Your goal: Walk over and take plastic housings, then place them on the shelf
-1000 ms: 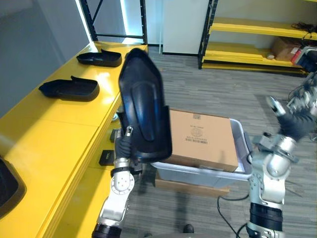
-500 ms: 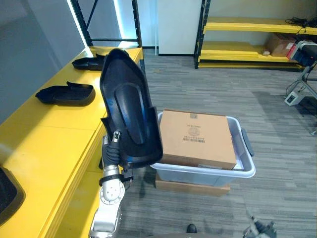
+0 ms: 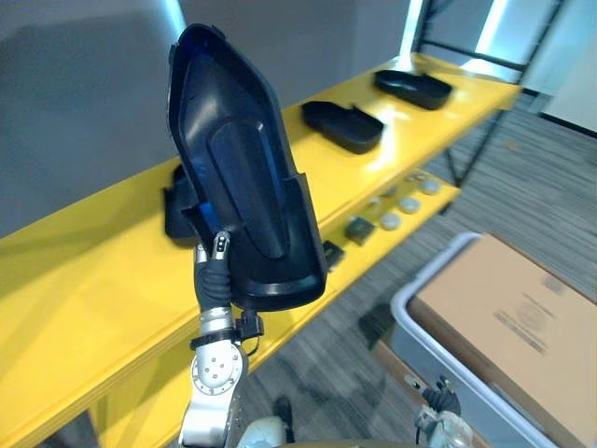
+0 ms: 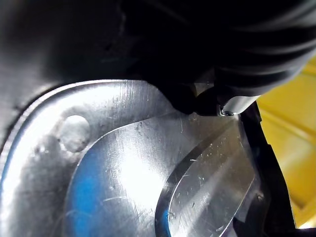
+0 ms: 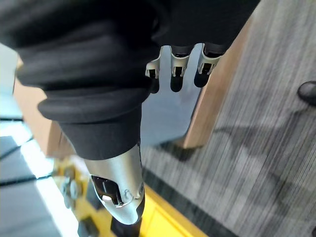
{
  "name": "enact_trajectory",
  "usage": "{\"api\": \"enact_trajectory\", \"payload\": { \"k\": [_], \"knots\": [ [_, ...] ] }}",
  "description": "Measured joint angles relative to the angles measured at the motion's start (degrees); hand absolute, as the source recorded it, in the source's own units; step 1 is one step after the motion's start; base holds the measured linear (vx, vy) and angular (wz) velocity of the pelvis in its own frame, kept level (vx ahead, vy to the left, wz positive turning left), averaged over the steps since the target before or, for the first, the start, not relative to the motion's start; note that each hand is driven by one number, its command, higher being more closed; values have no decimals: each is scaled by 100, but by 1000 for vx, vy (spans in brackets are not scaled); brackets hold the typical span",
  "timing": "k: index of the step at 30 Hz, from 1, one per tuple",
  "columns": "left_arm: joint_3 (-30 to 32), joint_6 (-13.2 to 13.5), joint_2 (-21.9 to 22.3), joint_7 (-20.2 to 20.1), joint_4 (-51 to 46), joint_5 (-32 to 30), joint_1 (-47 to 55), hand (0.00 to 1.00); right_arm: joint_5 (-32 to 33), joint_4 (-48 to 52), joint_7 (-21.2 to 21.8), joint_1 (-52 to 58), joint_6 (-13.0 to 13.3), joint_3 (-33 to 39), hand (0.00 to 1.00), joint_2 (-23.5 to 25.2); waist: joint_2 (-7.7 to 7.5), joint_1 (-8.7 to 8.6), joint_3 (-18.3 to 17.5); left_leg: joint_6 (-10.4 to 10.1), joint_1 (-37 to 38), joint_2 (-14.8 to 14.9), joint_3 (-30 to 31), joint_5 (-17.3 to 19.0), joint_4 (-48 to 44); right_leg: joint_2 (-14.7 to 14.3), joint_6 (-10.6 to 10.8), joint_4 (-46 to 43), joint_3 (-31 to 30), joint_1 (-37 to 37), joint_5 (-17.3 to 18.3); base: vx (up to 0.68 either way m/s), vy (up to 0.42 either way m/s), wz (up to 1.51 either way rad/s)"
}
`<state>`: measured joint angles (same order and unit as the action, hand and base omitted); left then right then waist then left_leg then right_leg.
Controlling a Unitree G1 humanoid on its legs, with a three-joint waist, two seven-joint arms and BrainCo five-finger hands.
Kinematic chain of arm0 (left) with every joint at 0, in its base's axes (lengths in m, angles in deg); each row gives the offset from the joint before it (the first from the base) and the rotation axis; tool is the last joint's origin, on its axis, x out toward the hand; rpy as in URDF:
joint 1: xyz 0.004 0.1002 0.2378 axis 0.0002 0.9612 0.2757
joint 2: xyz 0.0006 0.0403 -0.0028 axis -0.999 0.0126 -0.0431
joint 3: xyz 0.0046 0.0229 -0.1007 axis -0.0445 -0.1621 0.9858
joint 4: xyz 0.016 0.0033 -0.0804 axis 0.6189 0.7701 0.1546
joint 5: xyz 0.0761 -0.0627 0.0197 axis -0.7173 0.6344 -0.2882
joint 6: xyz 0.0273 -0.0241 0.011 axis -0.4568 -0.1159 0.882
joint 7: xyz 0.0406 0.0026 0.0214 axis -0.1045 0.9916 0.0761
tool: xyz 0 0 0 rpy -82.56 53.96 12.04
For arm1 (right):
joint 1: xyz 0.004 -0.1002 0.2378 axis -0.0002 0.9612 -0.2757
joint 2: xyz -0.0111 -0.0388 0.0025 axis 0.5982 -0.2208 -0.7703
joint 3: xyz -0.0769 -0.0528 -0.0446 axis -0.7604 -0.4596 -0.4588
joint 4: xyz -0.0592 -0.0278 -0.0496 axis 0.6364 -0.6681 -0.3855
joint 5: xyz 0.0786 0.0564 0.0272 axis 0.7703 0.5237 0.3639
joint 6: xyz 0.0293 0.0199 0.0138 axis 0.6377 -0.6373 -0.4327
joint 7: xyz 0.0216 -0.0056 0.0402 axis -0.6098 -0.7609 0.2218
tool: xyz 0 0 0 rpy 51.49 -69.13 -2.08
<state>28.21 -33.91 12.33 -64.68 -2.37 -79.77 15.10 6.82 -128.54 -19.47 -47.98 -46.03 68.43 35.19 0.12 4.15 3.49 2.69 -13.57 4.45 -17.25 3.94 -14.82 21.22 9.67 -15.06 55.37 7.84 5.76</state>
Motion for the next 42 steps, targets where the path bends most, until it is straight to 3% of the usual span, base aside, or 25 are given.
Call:
{"api": "enact_trajectory", "payload": {
  "k": [2, 3, 4, 5, 6, 8, 11, 14, 15, 16, 17, 20, 24, 30, 32, 33, 34, 35, 37, 38, 39, 40, 41, 42],
  "knots": [
    [-64, 5, 7, -27, 3, 45, -48, 100, -73, -10, 2, -33, -27, -1, 0, 92, -50, 9, 31, 81, -24, -192, 133, 169, -188, 219, -1, -176, 183, 162, 1, 186, 182, 64],
    [-154, 5, 8, -42, 38, 51, -99, 100, -149, -23, 4, -24, -92, -1, 0, 114, -112, -14, 69, 156, 0, -359, 294, 311, -390, 505, -63, -580, 259, 290, 7, 215, 208, 89],
    [-221, 3, -4, -62, 118, 50, -211, 100, -177, -23, 5, -30, -179, 0, 0, 100, -155, -19, 92, 234, 42, -483, 496, 460, -583, 761, -523, -1141, 31, 281, -10, 227, 209, 89],
    [-291, -9, -30, -69, 149, 49, -281, 100, -178, -28, 5, -35, -200, 5, 0, 96, -164, -39, 98, 292, 76, -513, 585, 516, -630, 839, -758, -1418, -242, 187, -73, 262, 201, 83],
    [-357, -8, -177, -59, 187, 48, -459, 100, -177, -80, 9, -45, -219, 1, 0, 117, -205, -27, 84, 342, 154, -528, 807, 609, -631, 642, -874, -1907, -1501, -227, 219, 196, 130, 67],
    [-355, -7, -238, -4, 193, 46, -590, 100, -174, -71, 7, -128, -217, 2, 0, 122, -211, -25, 85, 345, 311, -531, 1047, 618, -542, 136, -743, -2130, -2651, -613, 682, 181, 93, 63],
    [-385, 32, -240, 80, 461, 38, -836, 100, -168, -77, 1, -29, -200, 0, 0, 192, -327, -120, 15, 276, 652, -742, 1644, 570, -324, -782, -553, -1851, -4014, -1176, 1233, 164, 15, 102],
    [-492, 30, -215, 197, 713, 22, -966, 100, -160, -78, -5, 113, -202, 5, 0, 204, -380, -220, -21, 179, 696, -948, 2274, 563, -395, -1249, -541, -1464, -4889, -1630, 1221, 104, -82, 134],
    [-526, 29, -216, 206, 744, 9, -957, 100, -160, -76, -5, 158, -202, 3, 0, 204, -400, -219, -33, 132, 692, -995, 2373, 589, -433, -1258, -555, -1252, -4942, -1609, 1125, 84, -182, 112],
    [-565, 33, -220, 207, 747, -43, -942, 100, -160, -106, 0, 202, -206, -11, 0, 209, -552, -186, -75, 16, 714, -1138, 2484, 666, -457, -1162, -552, -957, -4926, -1606, 647, 91, -210, 101],
    [-616, 37, -157, 208, 774, -85, -870, 100, -158, -116, -1, 259, -209, -14, 0, 199, -448, -166, -120, -113, 697, -1034, 2550, 771, -547, -1178, -543, -850, -4693, -1427, 667, 97, -226, 85],
    [-635, 92, -159, 152, 781, -80, -714, 100, -160, -75, 4, 290, -198, -69, 0, 207, -343, -167, -190, -223, 645, -672, 2458, 764, -476, -1425, -719, -435, -4385, -1214, 541, 50, -174, 37],
    [-754, 93, -162, 28, 795, -77, -648, 100, -159, -73, 5, 358, -198, -88, 0, 224, -402, -169, -229, -410, 694, -515, 2471, 606, -214, -1541, -801, -135, -4181, -1051, 438, 35, -140, 20],
    [-815, 91, -166, -2, 791, -78, -604, 100, -159, -76, 3, 532, -187, -66, 0, 216, -454, -214, -250, -556, 504, -496, 2447, 591, -349, -1488, -791, 8, -3806, -892, 423, 1, -12, 32],
    [-705, 92, -135, -10, 767, -71, -540, 100, -161, -67, -1, 515, -184, -102, 0, 204, -474, -203, -214, -381, 264, 228, 1290, 820, -904, -1483, -807, -26, -3692, -904, 402, -47, 64, 25],
    [-675, 92, -127, -12, 762, -71, -496, 100, -161, -69, -3, 516, -182, -100, 0, 198, -478, -208, -214, -379, 249, 421, 1136, 820, -1041, -1471, -807, -37, -3693, -914, 403, -29, 144, 3],
    [-604, 92, -131, -16, 760, -50, -413, 100, -168, -79, -9, 473, -181, -101, 0, 193, -493, -209, -204, -381, 245, 820, 930, 820, -1253, -1358, -761, -83, -3764, -923, 403, -17, 179, -8],
    [-576, 93, -131, -17, 759, -30, -381, 100, -168, -85, -9, 462, -181, -105, 0, 191, -503, -215, -203, -383, 254, 948, 903, 819, -1288, -1295, -689, -82, -3812, -925, 393, -25, 259, -11],
    [-571, 99, -112, -4, 759, 58, -327, 100, -171, -184, -9, 444, -182, -114, 0, 142, -457, -272, -228, -409, 387, 1312, 965, 803, -1160, -1079, -415, -76, -3948, -1021, 351, -54, 422, -9],
    [-581, 117, -74, 15, 765, 59, -299, 100, -174, -245, -10, 448, -188, -101, 0, 92, -341, -333, -289, -902, 528, 1393, 1139, 897, -764, -981, -200, -66, -4003, -1103, 273, -32, 476, -6],
    [-589, 127, -118, 17, 774, 60, -293, 100, -176, -351, -9, 407, -196, -61, 0, 85, -343, -348, -330, -1276, 562, 1280, 1113, 861, -697, -890, -87, -21, -4053, -1113, 205, 53, 460, -11],
    [-554, 126, -216, 42, 819, 66, -254, 100, -176, -491, 13, 460, -241, -84, 0, 191, -518, -388, -384, -1150, 524, 982, 977, 839, -685, -692, -42, 307, -4155, -1077, -60, 65, 334, -11],
    [-549, 126, -234, 53, 827, 95, -260, 100, -181, -567, 27, 446, -252, -104, 0, 188, -602, -389, -391, -1105, 482, 876, 966, 853, -745, -615, -37, 482, -4162, -1004, -237, 90, 461, -4],
    [-554, 127, -247, 51, 825, 150, -278, 100, -195, -575, 20, 446, -251, -71, 0, 189, -704, -399, -389, -1003, 298, 712, 964, 917, -1042, -479, 8, 864, -4145, -883, -645, 44, 373, 4]
  ]
}}
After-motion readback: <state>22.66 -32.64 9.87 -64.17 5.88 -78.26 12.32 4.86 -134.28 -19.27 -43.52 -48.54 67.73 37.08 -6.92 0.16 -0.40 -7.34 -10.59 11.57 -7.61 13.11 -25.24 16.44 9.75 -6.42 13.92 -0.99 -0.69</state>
